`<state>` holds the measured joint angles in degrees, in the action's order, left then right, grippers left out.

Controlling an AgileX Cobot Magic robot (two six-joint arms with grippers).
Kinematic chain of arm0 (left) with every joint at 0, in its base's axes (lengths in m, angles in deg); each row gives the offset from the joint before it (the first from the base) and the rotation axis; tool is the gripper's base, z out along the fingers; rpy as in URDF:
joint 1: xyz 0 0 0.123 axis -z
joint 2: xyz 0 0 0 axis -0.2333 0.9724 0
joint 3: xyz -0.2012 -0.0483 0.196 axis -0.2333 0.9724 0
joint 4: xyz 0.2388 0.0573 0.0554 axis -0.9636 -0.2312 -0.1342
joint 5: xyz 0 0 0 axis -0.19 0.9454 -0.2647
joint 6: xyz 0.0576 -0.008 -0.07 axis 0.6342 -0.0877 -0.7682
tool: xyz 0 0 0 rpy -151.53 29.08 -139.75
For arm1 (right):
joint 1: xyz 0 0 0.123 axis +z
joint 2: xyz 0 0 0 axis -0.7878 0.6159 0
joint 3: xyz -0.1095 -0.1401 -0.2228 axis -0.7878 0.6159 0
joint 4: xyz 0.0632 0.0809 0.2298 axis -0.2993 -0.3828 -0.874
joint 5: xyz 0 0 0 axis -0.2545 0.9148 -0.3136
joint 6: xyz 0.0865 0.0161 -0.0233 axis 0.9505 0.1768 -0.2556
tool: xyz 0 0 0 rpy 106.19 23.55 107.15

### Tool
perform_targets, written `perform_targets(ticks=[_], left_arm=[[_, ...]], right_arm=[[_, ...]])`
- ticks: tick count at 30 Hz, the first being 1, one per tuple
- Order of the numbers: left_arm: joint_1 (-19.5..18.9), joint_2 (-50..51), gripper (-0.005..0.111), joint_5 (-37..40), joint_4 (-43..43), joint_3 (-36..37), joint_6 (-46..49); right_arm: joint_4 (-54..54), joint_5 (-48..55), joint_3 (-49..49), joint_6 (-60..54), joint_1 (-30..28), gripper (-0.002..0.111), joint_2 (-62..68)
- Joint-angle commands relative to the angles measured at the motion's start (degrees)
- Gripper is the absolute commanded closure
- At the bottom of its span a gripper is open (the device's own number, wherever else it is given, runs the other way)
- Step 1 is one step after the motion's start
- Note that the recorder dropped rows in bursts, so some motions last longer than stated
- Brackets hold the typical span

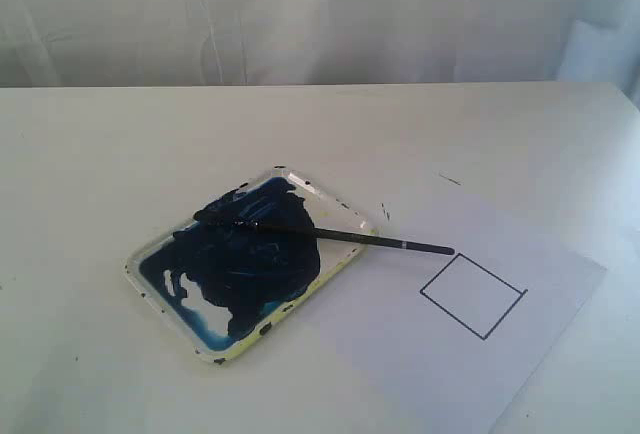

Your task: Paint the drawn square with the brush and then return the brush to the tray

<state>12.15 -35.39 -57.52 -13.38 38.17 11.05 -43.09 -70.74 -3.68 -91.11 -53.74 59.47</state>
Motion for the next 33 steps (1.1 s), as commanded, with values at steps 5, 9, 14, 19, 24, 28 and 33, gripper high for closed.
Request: perform_targets(ticks=[5,9,14,19,24,28,33], left_arm=[[-0.19,-0.26,0.107,-0.18,0.6,0.2,-0.05],[-0.19,-0.26,0.107,-0.18,0.6,0.2,-0.05],[-0.19,-0.26,0.107,-0.18,0.6,0.2,-0.05],[-0.19,-0.26,0.107,-2.23,0.6,0.2,-0.05],[-0.19,-0.26,0.107,-8.6,0.6,0.2,-4.51],[-0.19,-0.26,0.107,-9.63,0.6,-2.57,-14.14],[-0.19,-0.26,0.107,5.12,0.6,-15.05,-15.46]], right_arm=[[-0.11,-0.34,0.41,-0.07,0.01,0.108,-0.27],[-0.12,-0.63,0.41,-0.07,0.01,0.108,-0.27],[-0.12,-2.06,0.41,-0.07,0.01,0.108,-0.27],[-0.12,-7.41,0.41,-0.07,0.01,0.108,-0.27],[-0.23,-13.71,0.41,1.42,0.01,0.108,-0.27],[-0.23,-26.72,0.41,16.47,0.01,0.108,-0.27],[0.12,-16.37,-8.55,18.46,0.01,0.108,-0.27]])
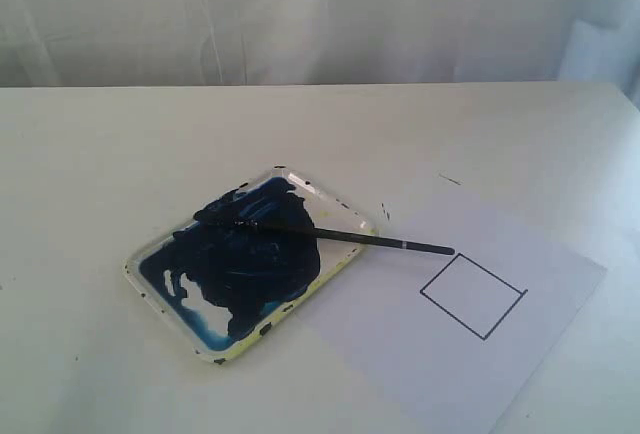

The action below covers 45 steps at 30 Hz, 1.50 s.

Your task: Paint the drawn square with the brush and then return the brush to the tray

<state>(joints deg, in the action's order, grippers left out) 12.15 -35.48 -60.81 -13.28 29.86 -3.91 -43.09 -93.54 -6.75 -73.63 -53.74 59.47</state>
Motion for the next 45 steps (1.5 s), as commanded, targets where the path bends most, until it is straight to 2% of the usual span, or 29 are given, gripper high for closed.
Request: perform_targets(ticks=[1,6,10,21,26,28,30,31,33,34,35,39,42,45], left_arm=[[-0.19,0.48,0.107,13.21,0.5,-10.44,-0.52],[-0.19,9.73,0.107,32.33,0.5,-24.16,6.47],[-0.19,19.38,0.107,42.52,0.64,-32.07,9.09],[-0.19,39.67,0.107,54.94,15.4,-41.74,26.23],[-0.19,47.1,0.107,56.2,19.83,-44.7,30.87],[-0.19,51.31,0.107,54.05,20.76,-46.19,32.85],[-0.19,55.02,0.106,54.06,22.31,-48.22,34.31],[0.07,57.2,0.1,54.06,23.55,-49.37,35.51],[2.39,60.31,0.087,53.93,23.93,-50.36,35.51],[3.16,61.19,0.084,53.69,23.93,-50.36,36.22],[5.49,63.04,0.08,52.83,23.93,-50.36,37.12],[12.52,68.33,0.073,48.87,24.49,-50.36,38.55],[18.58,72.53,0.06,45.64,24.38,-50.62,41.13],[22.55,75.36,0.053,45.1,24.38,-51.94,41.73]], right_arm=[[0.12,11.53,-8.73,0.98,0.01,0.108,-0.27],[0.12,24.48,-21.23,-0.56,0.01,0.108,2.0],[-0.09,35.58,-31.76,-2.32,0.01,0.108,10.5],[-0.12,40.02,-44.93,-8.48,0.01,0.108,30.64],[-1.37,41.22,-47.43,-13.04,0.01,0.108,38.65],[-6.27,41.1,-47.78,-20.57,0.01,0.108,43.05],[-14.43,39.45,-47.78,-30.5,0.01,0.103,47.76],[-19.96,37.98,-47.78,-36.86,0.01,0.099,50.86],[-25.85,36.3,-47.78,-44.77,0.01,0.096,55.96],[-26.78,35.88,-47.78,-45.47,0.01,0.096,57.61],[-27.28,35.18,-47.78,-45.6,0.01,0.096,60.56],[-27.28,36.53,-47.89,-50.05,0.01,0.096,65.53],[-28.37,37.45,-47.89,-50.05,0.01,0.096,67.24],[-28.47,38.62,-47.89,-50.15,0.01,0.096,67.77]])
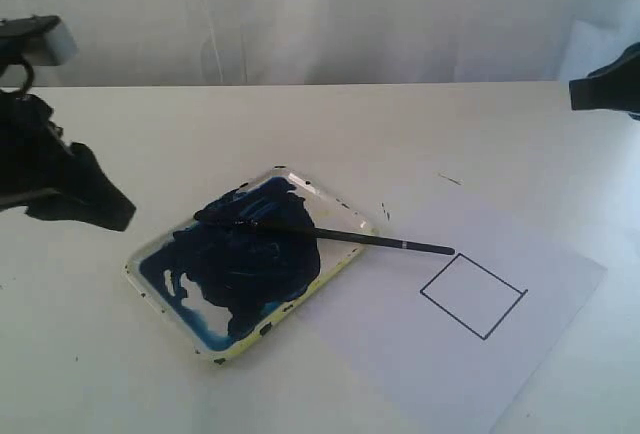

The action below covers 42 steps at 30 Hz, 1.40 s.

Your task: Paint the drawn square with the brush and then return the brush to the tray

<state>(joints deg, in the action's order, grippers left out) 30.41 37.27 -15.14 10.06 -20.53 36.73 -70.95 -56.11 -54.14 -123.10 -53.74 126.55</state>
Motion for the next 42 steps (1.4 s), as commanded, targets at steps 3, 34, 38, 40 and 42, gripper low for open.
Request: perform_targets(ticks=[3,34,38,40,42], left_arm=[[8.78,5.54,0.053,-1.14,1.04,-3.9,1.1],[31.21,30.52,0.045,-31.25,6.01,-7.86,11.42],[31.34,30.66,0.048,-32.63,1.37,-7.86,14.1],[31.34,30.66,0.048,-32.99,1.37,-7.86,13.99],[31.34,30.66,0.048,-33.65,1.37,-7.86,13.9]], right_arm=[[-0.61,2.07,-0.5,-0.68,0.17,0.096,1.27],[-0.5,2.33,-0.5,-7.75,4.73,0.096,7.1],[-0.74,1.42,-0.5,-7.87,4.73,0.096,7.48],[-0.74,1.42,-0.63,-7.87,4.73,0.096,8.09],[-0.83,2.79,-1.71,-7.87,5.29,0.096,9.39]])
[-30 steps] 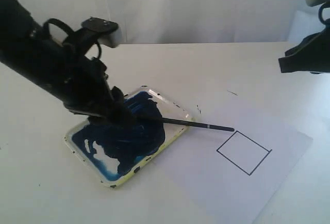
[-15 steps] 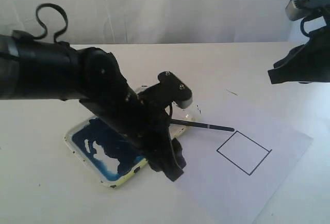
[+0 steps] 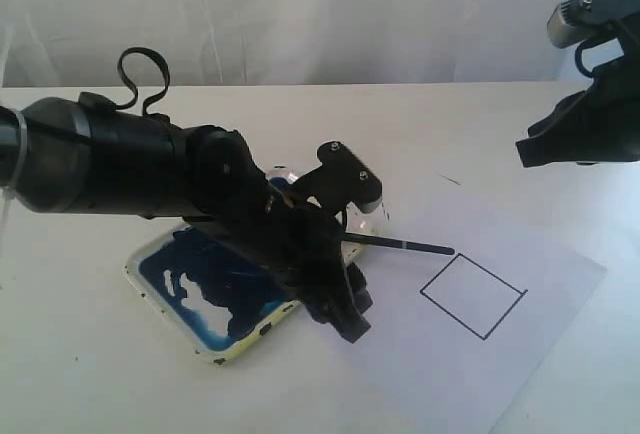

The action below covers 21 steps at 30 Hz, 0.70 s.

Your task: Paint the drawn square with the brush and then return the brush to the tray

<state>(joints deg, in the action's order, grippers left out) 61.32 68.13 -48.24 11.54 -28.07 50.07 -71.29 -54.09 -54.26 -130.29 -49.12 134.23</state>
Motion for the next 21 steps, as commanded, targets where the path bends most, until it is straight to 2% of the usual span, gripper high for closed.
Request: perform_targets(ticks=[1,9,18,21], left_arm=[[0.44,-0.2,0.048,-0.56,-0.1,-0.32,0.55],[0.84,0.15,0.048,-0.48,-0.24,-0.32,0.55],[0.84,3.74,0.048,-2.12,-1.33,-0.32,0.55],[0.84,5.06,0.048,-2.78,-2.75,-0.32,0.67]], right_arm=[[-0.49,2.0,-2.18,-0.68,1.06,0.096,2.59],[-0.38,10.54,-8.87,-4.97,4.65,0.09,10.19],[-0.38,10.88,-9.61,-6.6,4.65,0.086,14.09],[-0.38,10.19,-9.61,-7.18,4.65,0.08,14.53]])
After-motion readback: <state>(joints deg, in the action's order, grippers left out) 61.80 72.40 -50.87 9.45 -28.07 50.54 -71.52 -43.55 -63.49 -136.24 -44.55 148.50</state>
